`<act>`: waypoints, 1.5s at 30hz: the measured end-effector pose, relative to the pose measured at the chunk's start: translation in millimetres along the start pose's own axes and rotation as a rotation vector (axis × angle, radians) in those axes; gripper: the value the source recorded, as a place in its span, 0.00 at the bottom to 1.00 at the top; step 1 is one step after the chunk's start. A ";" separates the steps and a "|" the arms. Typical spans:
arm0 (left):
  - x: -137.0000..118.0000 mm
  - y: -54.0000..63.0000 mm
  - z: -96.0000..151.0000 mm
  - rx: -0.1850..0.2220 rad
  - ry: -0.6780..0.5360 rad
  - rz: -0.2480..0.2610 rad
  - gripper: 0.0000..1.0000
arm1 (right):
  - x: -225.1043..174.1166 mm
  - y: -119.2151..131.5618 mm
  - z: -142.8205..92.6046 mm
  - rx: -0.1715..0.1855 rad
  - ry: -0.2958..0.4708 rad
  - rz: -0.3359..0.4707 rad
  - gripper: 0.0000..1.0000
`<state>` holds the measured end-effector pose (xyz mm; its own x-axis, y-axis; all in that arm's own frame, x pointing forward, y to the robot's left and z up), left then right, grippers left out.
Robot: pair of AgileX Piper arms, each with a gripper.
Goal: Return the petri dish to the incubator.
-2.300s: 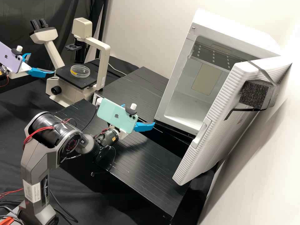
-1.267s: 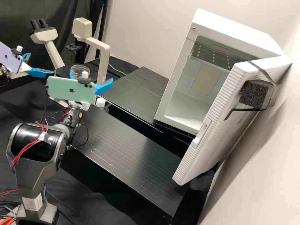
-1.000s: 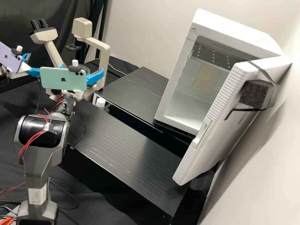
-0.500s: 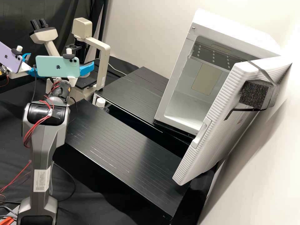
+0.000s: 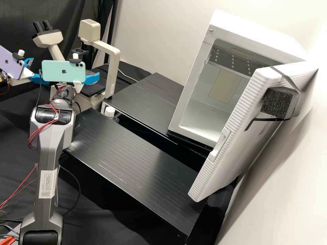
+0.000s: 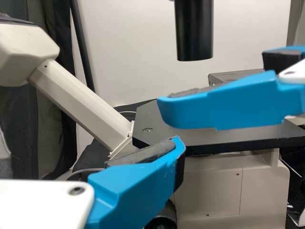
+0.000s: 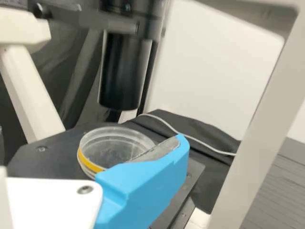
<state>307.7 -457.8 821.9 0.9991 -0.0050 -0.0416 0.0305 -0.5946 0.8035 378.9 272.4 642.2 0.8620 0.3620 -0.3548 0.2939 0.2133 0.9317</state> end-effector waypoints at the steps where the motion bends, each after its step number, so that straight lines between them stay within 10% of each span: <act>1: 0.0 0.0 0.0 0.000 0.000 0.000 1.00 | 1.2 1.0 2.0 0.021 -0.004 0.004 1.00; 8: 0.0 0.0 0.0 0.000 0.000 0.000 1.00 | 4.8 -3.1 8.4 0.130 -0.013 0.007 1.00; 22: 0.0 0.0 0.0 0.000 0.000 0.000 1.00 | 18.6 -20.3 16.1 0.202 -0.045 0.003 1.00; 45: 0.0 0.0 0.0 0.000 0.000 0.000 1.00 | 43.9 -34.8 29.3 0.144 -0.109 0.037 1.00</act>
<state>307.7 -457.8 821.9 0.9991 -0.0050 -0.0416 0.0305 -0.5946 0.8035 418.6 254.3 596.5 0.9107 0.2652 -0.3166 0.3101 0.0670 0.9483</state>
